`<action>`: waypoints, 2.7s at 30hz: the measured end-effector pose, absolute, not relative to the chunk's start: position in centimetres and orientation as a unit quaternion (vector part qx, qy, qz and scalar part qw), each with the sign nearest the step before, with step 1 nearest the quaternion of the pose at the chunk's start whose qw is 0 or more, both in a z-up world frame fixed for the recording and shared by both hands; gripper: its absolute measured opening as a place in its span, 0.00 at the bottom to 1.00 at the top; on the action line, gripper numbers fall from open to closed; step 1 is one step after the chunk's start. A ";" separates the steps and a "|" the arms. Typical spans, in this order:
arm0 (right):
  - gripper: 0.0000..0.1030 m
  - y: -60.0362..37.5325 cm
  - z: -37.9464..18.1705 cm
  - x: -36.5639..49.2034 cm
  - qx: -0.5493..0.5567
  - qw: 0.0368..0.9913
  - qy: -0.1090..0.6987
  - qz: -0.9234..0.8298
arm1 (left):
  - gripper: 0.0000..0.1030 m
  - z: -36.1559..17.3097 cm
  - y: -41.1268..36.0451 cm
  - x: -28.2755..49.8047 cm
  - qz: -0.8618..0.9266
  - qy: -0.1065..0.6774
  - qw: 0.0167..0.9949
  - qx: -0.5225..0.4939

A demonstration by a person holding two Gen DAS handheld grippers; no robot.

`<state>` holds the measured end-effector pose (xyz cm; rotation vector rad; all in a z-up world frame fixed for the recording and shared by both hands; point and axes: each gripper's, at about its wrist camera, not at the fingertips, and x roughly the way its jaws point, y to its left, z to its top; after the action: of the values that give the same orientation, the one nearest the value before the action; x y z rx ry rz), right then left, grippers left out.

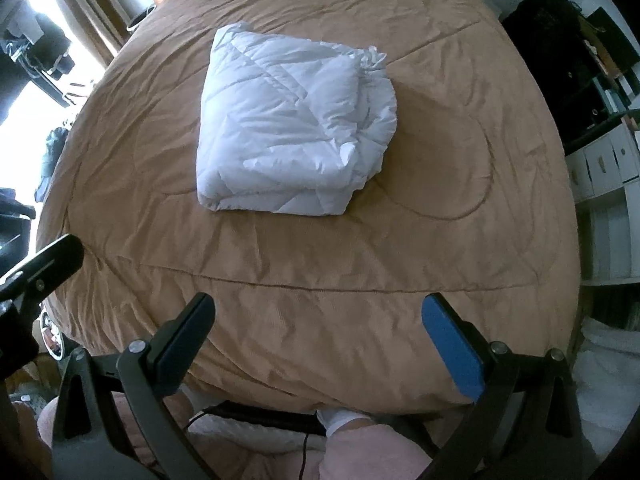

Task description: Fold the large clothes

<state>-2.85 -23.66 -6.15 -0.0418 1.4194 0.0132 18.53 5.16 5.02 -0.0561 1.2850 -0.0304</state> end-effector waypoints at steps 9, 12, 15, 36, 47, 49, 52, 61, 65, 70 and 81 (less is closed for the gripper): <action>1.00 -23.8 -6.2 -3.0 -0.012 0.758 0.652 0.004 | 0.99 4.5 5.5 18.8 -0.010 0.606 0.795 -0.029; 1.00 -23.9 -6.2 -2.9 -0.013 0.759 0.651 0.004 | 0.99 4.2 5.5 18.9 -0.011 0.609 0.792 -0.028; 1.00 -24.0 -6.2 -2.9 -0.012 0.759 0.651 0.004 | 0.99 4.2 5.4 18.8 -0.012 0.608 0.793 -0.026; 1.00 -23.3 -6.2 -3.2 -0.018 0.759 0.651 0.008 | 0.99 4.1 5.6 18.9 -0.013 0.612 0.790 -0.028; 1.00 -23.3 -5.8 -3.2 -0.014 0.763 0.647 0.010 | 0.99 3.9 5.5 18.7 -0.011 0.613 0.790 -0.028; 1.00 -23.2 -5.8 -3.3 -0.015 0.763 0.647 0.009 | 0.99 3.9 5.5 18.7 -0.011 0.613 0.789 -0.027; 1.00 -23.3 -5.8 -3.2 -0.014 0.762 0.648 0.011 | 0.99 3.9 5.6 18.7 -0.010 0.614 0.789 -0.027; 1.00 -23.1 -5.8 -3.3 -0.012 0.760 0.649 0.012 | 0.99 3.7 5.6 18.5 -0.013 0.616 0.787 -0.027; 1.00 -23.0 -5.9 -3.5 -0.011 0.760 0.649 0.010 | 0.99 3.7 5.6 18.6 -0.013 0.617 0.787 -0.027; 1.00 -23.1 -5.9 -3.4 -0.012 0.760 0.650 0.010 | 0.99 3.7 5.5 18.6 -0.013 0.618 0.786 -0.027; 1.00 -23.2 -6.1 -3.6 -0.009 0.757 0.653 0.011 | 0.99 3.7 5.2 18.5 -0.015 0.620 0.784 -0.022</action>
<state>-3.57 -23.23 -6.09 -0.0203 1.4235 0.0232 18.48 5.19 3.70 -0.0477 1.3382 -0.0319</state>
